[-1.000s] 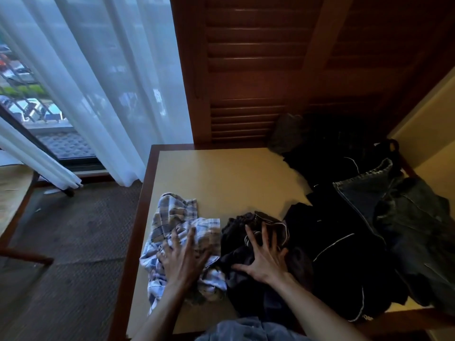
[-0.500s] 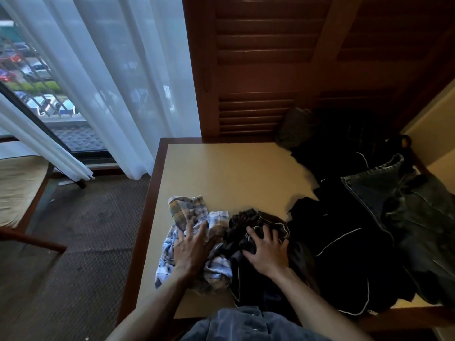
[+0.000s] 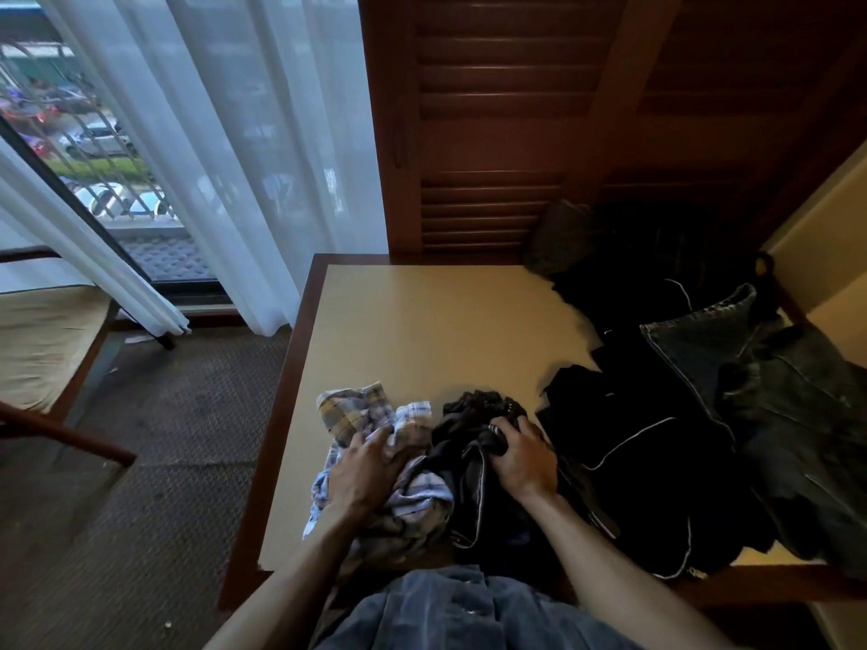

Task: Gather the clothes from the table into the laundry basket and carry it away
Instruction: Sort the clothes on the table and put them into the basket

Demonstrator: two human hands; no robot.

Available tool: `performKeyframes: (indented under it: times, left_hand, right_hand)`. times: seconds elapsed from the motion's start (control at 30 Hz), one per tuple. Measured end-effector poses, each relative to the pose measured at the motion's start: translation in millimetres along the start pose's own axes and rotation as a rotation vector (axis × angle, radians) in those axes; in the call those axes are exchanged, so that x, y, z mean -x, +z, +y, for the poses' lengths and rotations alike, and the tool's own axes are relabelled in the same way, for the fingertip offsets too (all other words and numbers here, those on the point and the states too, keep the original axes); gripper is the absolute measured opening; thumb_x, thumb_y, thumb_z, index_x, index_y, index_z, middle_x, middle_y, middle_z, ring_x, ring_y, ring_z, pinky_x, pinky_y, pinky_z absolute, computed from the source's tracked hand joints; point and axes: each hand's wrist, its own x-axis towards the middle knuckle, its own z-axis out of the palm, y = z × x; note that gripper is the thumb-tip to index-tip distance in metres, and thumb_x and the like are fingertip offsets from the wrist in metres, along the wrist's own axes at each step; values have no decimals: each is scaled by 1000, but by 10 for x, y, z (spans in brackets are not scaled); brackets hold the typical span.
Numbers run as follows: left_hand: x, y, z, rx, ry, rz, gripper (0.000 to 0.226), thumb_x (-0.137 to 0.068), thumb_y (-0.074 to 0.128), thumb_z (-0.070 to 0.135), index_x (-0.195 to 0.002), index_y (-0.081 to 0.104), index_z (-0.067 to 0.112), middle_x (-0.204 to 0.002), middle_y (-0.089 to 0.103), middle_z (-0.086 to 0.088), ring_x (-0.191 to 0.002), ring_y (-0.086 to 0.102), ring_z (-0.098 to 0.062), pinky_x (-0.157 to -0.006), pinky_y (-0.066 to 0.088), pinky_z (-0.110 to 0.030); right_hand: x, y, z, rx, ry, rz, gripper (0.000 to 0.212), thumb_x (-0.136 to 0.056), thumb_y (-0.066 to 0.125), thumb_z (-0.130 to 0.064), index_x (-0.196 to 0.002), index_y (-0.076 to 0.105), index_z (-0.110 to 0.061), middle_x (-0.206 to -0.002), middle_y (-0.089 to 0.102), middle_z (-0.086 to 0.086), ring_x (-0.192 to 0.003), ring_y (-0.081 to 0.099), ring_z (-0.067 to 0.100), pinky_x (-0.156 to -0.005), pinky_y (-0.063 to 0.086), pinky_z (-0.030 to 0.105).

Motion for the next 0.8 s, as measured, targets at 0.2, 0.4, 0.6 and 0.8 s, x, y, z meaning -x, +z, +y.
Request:
performKeyframes:
  times: [0.2, 0.4, 0.6, 0.8]
  left_hand:
    - [211, 3, 316, 89, 82, 69, 62, -80, 53, 76, -132, 56, 42, -126, 66, 1, -111, 65, -31, -81, 51, -36]
    - [333, -155, 1085, 222, 288, 134, 56, -81, 59, 75, -127, 59, 43, -120, 70, 2, -106, 67, -27, -74, 48, -32]
    - [724, 116, 2120, 201, 527, 41, 73, -81, 47, 84, -142, 48, 43, -130, 63, 6, -112, 64, -23, -79, 55, -37]
    - [1449, 573, 3117, 183, 736, -106, 56, -88, 51, 73, -136, 52, 44, -125, 64, 3, -110, 64, -25, -82, 53, -36]
  right_hand:
    - [113, -242, 230, -577, 152, 118, 15, -78, 74, -51, -84, 67, -40, -86, 70, -15, -89, 68, 13, -74, 50, 30]
    - [517, -915, 617, -1049, 201, 362, 13, -89, 73, -19, -77, 73, -23, -77, 74, 0, -75, 69, 13, -79, 54, 35]
    - [1329, -1675, 1301, -1173, 307, 653, 18, -93, 66, -29, -95, 75, -14, -90, 77, -9, -92, 71, 4, -80, 55, 16]
    - [2407, -2015, 2192, -1159, 532, 889, 59, -88, 64, -50, -81, 62, 8, -79, 63, 28, -74, 63, 34, -73, 49, 37]
